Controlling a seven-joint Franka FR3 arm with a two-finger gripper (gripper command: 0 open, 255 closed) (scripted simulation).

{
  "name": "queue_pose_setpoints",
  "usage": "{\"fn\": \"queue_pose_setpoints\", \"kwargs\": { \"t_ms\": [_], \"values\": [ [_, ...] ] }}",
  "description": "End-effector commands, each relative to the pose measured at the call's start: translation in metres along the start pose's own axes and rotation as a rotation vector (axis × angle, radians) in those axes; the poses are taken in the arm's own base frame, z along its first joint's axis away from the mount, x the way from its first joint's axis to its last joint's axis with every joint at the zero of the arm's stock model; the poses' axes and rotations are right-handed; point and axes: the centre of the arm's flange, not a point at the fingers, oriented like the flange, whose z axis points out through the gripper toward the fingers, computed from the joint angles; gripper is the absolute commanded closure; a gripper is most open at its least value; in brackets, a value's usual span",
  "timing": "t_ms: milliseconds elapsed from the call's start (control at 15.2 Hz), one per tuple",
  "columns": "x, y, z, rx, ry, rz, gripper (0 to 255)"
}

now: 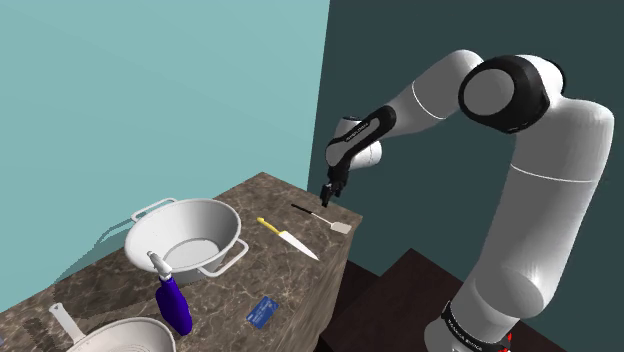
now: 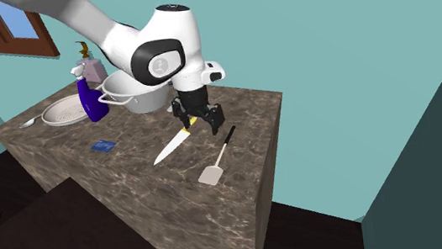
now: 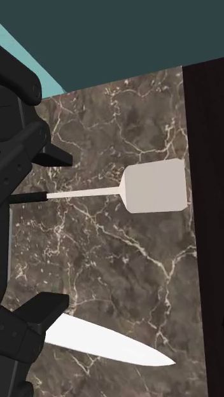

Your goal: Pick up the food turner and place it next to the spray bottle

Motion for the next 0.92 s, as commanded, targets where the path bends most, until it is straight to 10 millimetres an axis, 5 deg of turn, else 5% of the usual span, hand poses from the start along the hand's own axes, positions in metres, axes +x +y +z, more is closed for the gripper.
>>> {"fn": "queue_pose_setpoints", "kwargs": {
  "t_ms": [0,396,858],
  "values": [
    [0.012,0.010,0.022,0.001,-0.002,-0.018,0],
    [0.053,0.032,0.087,0.005,-0.004,-0.070,0],
    [0.053,0.032,0.119,0.005,-0.005,-0.070,0]
  ]
}}
